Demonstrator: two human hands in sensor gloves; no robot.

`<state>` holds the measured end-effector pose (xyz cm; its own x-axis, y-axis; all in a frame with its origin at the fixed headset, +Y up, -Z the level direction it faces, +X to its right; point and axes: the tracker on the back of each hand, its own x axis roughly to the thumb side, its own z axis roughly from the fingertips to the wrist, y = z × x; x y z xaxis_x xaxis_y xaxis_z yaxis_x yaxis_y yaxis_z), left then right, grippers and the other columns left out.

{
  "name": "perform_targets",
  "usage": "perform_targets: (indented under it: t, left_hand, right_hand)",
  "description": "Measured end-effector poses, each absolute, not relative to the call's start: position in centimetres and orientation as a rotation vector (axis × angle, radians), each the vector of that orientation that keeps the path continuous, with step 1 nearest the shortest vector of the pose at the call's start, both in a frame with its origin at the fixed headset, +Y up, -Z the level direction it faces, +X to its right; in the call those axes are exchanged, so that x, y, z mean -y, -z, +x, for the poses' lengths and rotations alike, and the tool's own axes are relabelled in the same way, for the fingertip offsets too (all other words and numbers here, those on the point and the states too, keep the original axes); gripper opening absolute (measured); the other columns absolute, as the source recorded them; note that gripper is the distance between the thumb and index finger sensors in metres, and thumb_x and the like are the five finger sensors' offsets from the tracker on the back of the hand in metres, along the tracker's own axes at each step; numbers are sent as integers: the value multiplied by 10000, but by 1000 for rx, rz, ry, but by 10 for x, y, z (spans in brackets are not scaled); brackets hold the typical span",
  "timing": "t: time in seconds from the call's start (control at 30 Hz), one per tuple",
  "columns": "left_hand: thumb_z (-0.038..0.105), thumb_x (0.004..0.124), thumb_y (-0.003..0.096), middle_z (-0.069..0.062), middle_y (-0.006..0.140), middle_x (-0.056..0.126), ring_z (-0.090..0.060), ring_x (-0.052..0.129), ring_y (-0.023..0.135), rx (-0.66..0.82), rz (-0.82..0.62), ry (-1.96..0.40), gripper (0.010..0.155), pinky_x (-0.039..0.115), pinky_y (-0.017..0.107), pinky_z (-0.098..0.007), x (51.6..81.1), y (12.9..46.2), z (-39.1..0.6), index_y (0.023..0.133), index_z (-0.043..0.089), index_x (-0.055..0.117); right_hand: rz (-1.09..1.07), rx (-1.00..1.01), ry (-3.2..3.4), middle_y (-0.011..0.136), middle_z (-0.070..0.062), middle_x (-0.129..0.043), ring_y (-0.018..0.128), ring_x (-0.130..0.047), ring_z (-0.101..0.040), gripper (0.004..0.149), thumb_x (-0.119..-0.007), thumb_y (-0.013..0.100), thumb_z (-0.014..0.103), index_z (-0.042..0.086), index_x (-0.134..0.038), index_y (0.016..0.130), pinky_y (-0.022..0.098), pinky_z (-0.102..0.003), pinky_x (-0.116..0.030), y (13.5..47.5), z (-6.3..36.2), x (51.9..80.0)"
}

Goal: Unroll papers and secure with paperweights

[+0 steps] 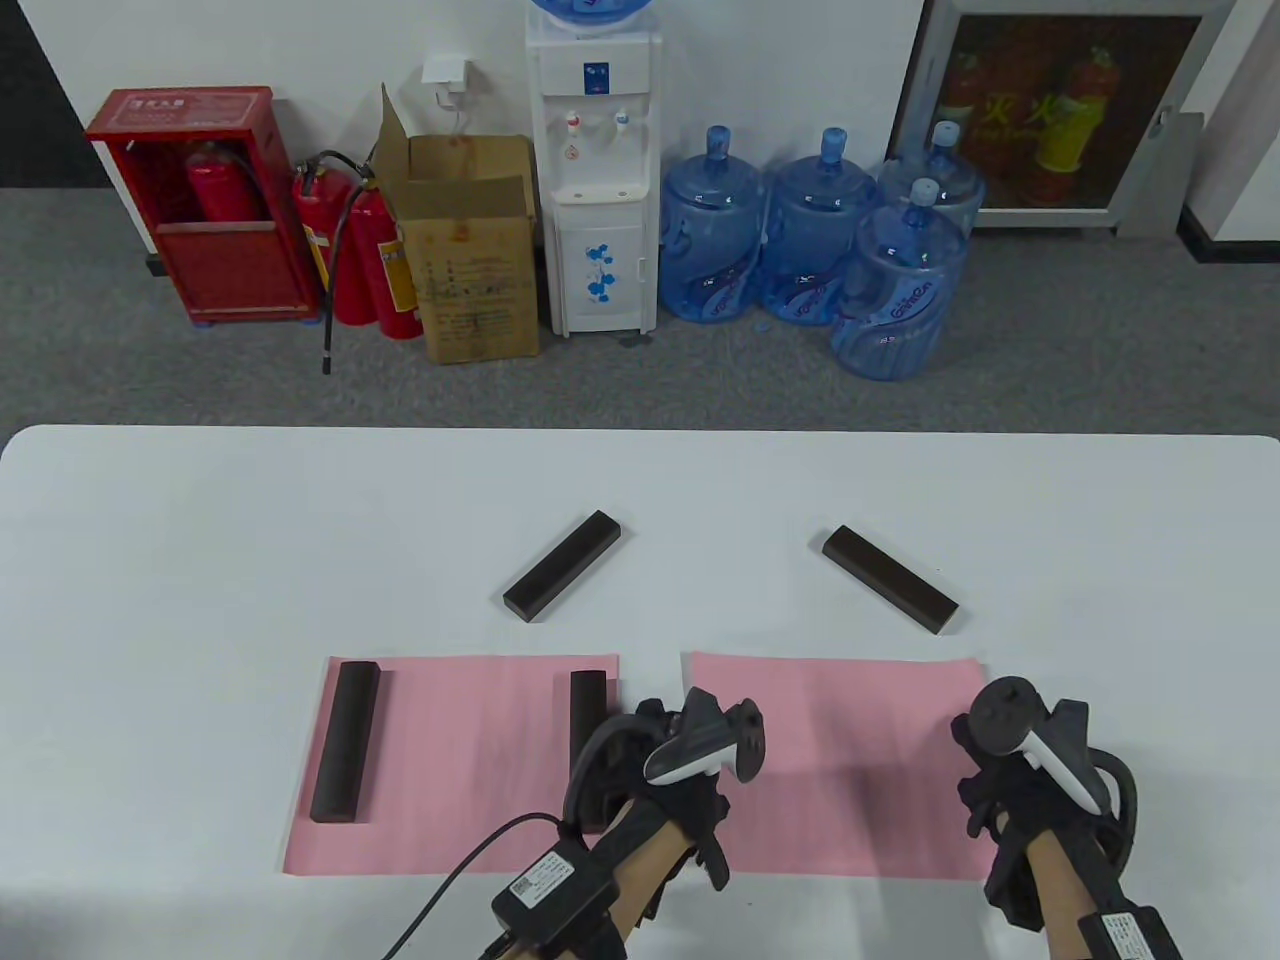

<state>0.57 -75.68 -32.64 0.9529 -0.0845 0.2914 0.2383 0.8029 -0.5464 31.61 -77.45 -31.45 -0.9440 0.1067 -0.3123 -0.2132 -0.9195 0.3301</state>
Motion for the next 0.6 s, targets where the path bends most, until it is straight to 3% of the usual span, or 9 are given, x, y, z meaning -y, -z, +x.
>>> perform_targets:
  t: [0.13, 0.23, 0.33, 0.47, 0.6]
  left_hand:
    - [562, 657, 506, -138, 1225, 489, -476, 364, 1116, 260, -616, 46, 675, 379, 784, -632, 715, 350, 0, 1126, 357, 487]
    - [574, 645, 507, -131, 1228, 497, -473, 388, 1122, 190, -499, 0, 679, 397, 783, -640, 677, 383, -18, 1129, 369, 468]
    - [568, 653, 505, -154, 1225, 493, -465, 422, 1119, 69, -381, 14, 685, 416, 778, -643, 657, 424, -42, 1128, 377, 443]
    - [549, 671, 501, -129, 1220, 514, -459, 510, 1100, -61, -360, 60, 716, 477, 758, -644, 673, 467, -70, 1127, 392, 361]
    - [528, 689, 499, -120, 1222, 513, -459, 557, 1091, -144, -408, 123, 754, 509, 748, -648, 712, 498, -91, 1122, 384, 289]
  right_hand:
    - [-431, -545, -2894, 1130, -72, -285, 1067, -304, -409, 641, -840, 429, 323, 329, -597, 1023, 754, -626, -411, 313, 316, 774]
    - [-423, -545, -2896, 1129, -71, -286, 1067, -308, -409, 642, -840, 429, 322, 323, -598, 1023, 755, -625, -412, 313, 316, 774]
    - [-416, -546, -2881, 1130, -70, -289, 1067, -309, -409, 642, -843, 427, 323, 326, -601, 1021, 754, -626, -412, 314, 318, 774]
    - [-407, -549, -2856, 1130, -74, -293, 1066, -311, -413, 639, -841, 429, 327, 333, -598, 1020, 755, -624, -412, 313, 321, 776]
    - [-402, -552, -2850, 1130, -71, -303, 1067, -316, -407, 639, -842, 429, 323, 331, -598, 1020, 757, -624, -412, 313, 321, 775]
